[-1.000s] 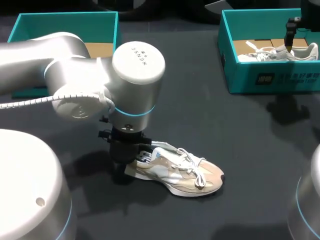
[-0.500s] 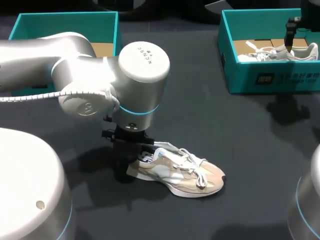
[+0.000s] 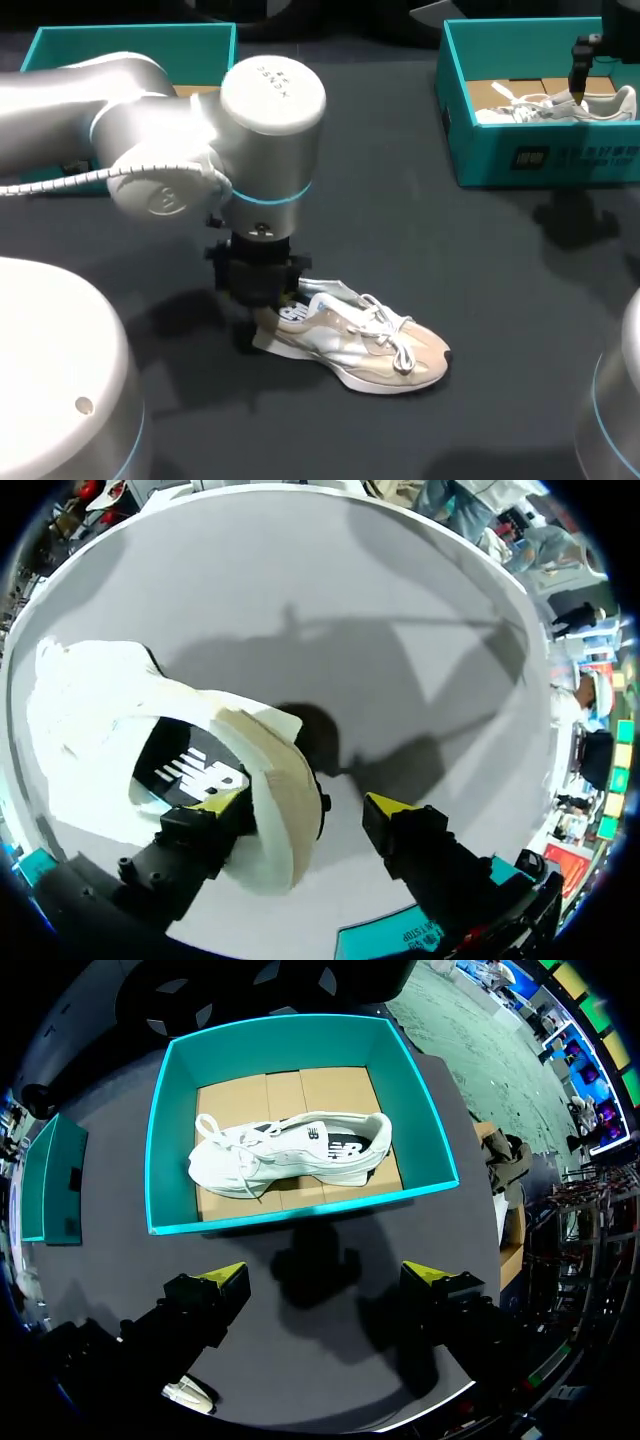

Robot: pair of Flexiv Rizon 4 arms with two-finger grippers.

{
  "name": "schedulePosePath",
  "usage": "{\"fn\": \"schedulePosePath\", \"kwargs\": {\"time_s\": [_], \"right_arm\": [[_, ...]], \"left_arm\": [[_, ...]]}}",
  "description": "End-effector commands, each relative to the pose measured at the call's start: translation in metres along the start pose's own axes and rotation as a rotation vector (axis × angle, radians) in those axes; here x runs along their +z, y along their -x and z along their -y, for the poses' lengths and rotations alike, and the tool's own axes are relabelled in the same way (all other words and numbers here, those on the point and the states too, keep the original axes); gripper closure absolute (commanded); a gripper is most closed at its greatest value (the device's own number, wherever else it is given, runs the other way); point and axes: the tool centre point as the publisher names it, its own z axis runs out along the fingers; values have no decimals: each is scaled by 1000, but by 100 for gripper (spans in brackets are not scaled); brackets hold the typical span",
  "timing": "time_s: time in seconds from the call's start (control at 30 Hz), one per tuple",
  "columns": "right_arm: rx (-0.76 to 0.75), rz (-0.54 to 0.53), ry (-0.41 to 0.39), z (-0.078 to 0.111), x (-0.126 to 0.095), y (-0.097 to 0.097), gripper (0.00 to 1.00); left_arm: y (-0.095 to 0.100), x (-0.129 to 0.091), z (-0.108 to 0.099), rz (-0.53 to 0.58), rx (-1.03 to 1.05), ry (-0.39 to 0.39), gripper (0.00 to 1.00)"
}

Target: Take the shoe out of the shoebox, open the shoe tongue, remove and reinsert the insole, then place the shoe into the shoebox

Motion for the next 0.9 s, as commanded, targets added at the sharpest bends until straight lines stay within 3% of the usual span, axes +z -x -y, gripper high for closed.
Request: {"fn": "schedulePosePath", "kwargs": {"time_s": [0.03,0.2,0.57,0.8,0.9], "right_arm": [[0,1,1,0,0,0,0],[0,1,1,0,0,0,0],[0,1,1,0,0,0,0],[0,1,1,0,0,0,0],[0,1,1,0,0,0,0]], "left_arm": [[-35,-42,-11,104,-43,-46,0],[-57,-73,-27,221,-115,-179,0],[-92,-96,-32,366,-191,-348,0],[-117,-105,-25,386,-271,-381,0],[-117,-105,-25,386,-271,-381,0]]}}
